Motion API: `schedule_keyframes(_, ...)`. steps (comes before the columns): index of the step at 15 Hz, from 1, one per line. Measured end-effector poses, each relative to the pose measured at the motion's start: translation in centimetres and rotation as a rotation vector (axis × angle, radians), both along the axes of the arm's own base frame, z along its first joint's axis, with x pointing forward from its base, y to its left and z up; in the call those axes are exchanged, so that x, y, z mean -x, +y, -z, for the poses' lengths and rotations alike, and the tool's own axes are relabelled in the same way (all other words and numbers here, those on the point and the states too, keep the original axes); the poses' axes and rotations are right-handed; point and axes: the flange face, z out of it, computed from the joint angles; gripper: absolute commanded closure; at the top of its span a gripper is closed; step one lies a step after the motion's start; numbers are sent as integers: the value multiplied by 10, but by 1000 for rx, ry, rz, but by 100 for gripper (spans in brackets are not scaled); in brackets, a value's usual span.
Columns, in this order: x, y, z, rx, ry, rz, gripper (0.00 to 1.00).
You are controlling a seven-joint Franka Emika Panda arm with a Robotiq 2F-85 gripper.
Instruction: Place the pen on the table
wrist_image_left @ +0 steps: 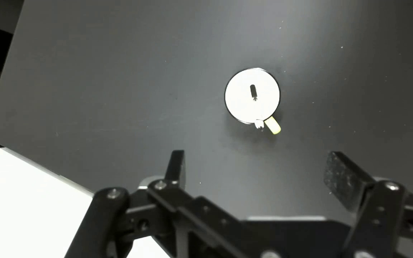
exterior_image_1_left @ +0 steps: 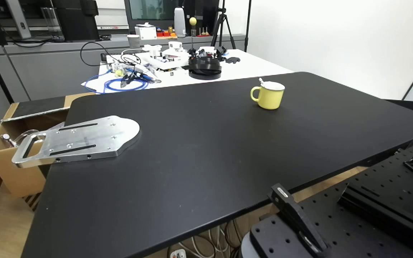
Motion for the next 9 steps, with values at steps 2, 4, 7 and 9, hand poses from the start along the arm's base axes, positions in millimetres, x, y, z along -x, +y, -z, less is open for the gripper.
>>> schedule_keyframes(2, -15, 4, 18, 0, 11, -19, 0)
schedule_keyframes(4, -26, 8, 36, -5, 21, -27, 0)
schedule_keyframes(7, -36, 15, 59, -17, 35, -34, 0)
schedule_keyframes(9, -40, 17, 75, -27, 40, -38, 0)
